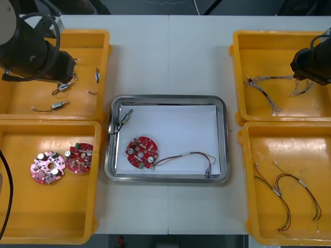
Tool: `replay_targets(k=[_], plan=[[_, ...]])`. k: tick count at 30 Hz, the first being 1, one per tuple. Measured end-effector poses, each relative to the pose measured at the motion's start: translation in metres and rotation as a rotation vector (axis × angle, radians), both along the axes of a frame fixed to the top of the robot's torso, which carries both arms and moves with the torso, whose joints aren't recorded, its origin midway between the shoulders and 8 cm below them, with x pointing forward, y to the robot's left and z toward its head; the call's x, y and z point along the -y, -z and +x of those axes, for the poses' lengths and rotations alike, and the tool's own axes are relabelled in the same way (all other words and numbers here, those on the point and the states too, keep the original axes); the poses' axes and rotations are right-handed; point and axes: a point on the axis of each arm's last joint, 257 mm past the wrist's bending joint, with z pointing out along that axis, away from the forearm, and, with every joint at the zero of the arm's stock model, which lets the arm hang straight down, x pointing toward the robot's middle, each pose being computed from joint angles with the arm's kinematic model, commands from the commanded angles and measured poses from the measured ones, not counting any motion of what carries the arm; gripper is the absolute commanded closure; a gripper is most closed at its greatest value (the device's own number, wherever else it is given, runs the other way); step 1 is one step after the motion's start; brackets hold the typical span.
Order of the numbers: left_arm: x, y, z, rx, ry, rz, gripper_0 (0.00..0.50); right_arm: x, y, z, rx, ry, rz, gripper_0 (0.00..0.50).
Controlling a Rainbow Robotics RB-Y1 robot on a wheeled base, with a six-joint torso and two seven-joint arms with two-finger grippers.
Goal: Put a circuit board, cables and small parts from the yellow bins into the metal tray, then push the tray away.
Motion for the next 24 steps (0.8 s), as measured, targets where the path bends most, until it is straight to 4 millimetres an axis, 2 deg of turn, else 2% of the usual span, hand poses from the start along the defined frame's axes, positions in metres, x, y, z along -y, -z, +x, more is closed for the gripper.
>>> replay_targets(k=[1, 2, 3, 4, 16, 21, 24], plan=[[0.0, 0.0, 0.0, 0.001, -0.001, -0.001, 0.5, 0.001, 0.0, 0.001, 0.003, 0.001, -0.001, 0.239], [-0.001, -0.001, 0.0, 0.001, -0.002, -0.002, 0.5, 0.001, 0.001, 0.001, 0.007, 0.003, -0.002, 0.192], [-0.001, -0.001, 0.0, 0.002, -0.002, -0.003, 0.499, 0.002, 0.001, 0.001, 0.009, 0.004, -0.003, 0.065], [-0.001, -0.001, 0.0, 0.002, -0.002, -0.003, 0.498, 0.002, 0.002, 0.001, 0.008, 0.005, -0.003, 0.0], [-0.002, -0.002, 0.0, 0.005, -0.005, -0.009, 0.499, 0.003, 0.0, 0.0, 0.012, 0.041, 0.026, 0.0], [-0.002, -0.003, 0.0, 0.006, -0.006, -0.011, 0.5, 0.0, -0.018, -0.007, 0.007, 0.216, 0.143, 0.0], [-0.002, -0.003, 0.0, 0.006, -0.006, -0.011, 0.5, 0.0, -0.02, -0.016, -0.028, 0.298, 0.188, 0.0]])
